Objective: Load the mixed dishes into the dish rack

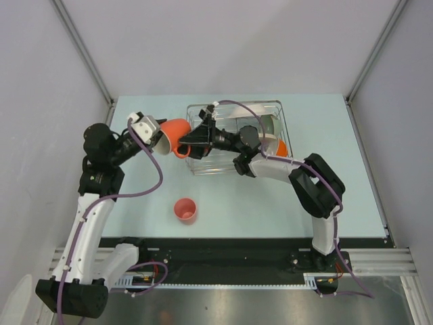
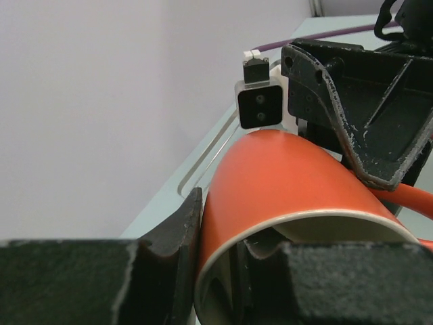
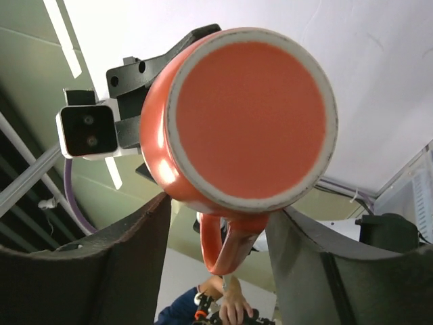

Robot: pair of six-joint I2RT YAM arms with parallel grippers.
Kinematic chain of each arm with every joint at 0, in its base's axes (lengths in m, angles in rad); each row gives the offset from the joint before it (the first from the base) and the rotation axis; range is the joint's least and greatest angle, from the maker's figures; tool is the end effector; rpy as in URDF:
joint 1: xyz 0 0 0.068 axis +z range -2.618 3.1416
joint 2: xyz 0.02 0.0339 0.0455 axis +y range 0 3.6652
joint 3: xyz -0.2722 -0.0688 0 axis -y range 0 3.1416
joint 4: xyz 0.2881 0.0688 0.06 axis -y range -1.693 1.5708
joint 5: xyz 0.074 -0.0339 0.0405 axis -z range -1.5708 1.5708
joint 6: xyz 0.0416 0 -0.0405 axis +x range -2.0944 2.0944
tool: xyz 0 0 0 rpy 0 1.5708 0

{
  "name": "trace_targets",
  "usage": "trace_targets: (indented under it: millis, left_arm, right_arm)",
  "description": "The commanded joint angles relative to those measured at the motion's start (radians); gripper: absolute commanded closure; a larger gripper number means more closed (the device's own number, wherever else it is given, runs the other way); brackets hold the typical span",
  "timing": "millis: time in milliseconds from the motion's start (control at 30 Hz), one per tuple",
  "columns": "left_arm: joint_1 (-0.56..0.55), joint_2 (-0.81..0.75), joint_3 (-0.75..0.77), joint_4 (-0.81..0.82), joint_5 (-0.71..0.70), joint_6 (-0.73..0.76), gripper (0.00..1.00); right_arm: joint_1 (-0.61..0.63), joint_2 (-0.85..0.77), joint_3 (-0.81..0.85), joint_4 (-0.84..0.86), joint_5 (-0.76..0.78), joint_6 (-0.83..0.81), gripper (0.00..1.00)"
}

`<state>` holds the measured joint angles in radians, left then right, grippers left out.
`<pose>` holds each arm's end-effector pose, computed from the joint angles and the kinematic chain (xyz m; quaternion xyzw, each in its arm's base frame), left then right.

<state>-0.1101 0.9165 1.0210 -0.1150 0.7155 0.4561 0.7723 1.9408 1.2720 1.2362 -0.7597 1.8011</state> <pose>0.2355 -0.0535 0.4181 0.4225 0.5705 -0.1318 0.6919 0.3163 0.3481 0.2917 -0.0633 0.5488 0.8316 0.0571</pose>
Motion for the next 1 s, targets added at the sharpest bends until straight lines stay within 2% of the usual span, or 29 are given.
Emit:
trace_targets:
  millis: [0,100,200,333,533,667,700,733,800,833,933,967]
  left_arm:
    - [-0.033,-0.031,-0.025,0.041,0.025,0.085,1.0]
    - [-0.039,-0.03,-0.036,0.035,0.029,0.092,1.0]
    - [-0.04,-0.027,-0.038,0.032,0.027,0.09,1.0]
    - [-0.045,-0.027,-0.042,0.026,0.032,0.098,1.0]
    - [-0.051,-0.031,-0.061,0.02,0.032,0.107,1.0]
    - [-0.051,-0.036,-0.062,0.023,0.03,0.108,1.0]
    - [-0.051,-0.034,-0.064,0.021,0.032,0.11,1.0]
    - [-0.051,-0.037,-0.064,0.021,0.032,0.108,1.0]
    - [-0.051,-0.038,-0.064,0.02,0.033,0.108,1.0]
    - [-0.051,-0.038,-0.065,0.023,0.033,0.11,1.0]
    - [-0.051,-0.042,-0.073,0.028,0.032,0.107,1.0]
    - [-0.051,-0.041,-0.076,0.026,0.033,0.11,1.0]
  right_arm:
    - [0.013,0.032,0.088,0.101,0.008,0.066,0.43]
    - [0.025,0.05,0.108,0.115,-0.012,0.086,0.52]
    - [0.036,0.056,0.11,0.123,-0.015,0.092,0.57]
    - [0.05,0.063,0.121,0.144,-0.026,0.104,0.57]
    - [0.07,0.083,0.145,0.174,-0.038,0.124,0.5]
    - [0.082,0.095,0.158,0.181,-0.047,0.127,0.49]
    - [0.082,0.096,0.155,0.181,-0.046,0.129,0.51]
    - [0.082,0.099,0.153,0.183,-0.041,0.13,0.64]
    - [0.082,0.106,0.158,0.183,-0.038,0.139,0.77]
    - [0.082,0.11,0.159,0.187,-0.036,0.144,0.86]
    - [0.084,0.113,0.168,0.187,-0.036,0.147,1.0]
    - [0.084,0.113,0.168,0.187,-0.036,0.146,1.0]
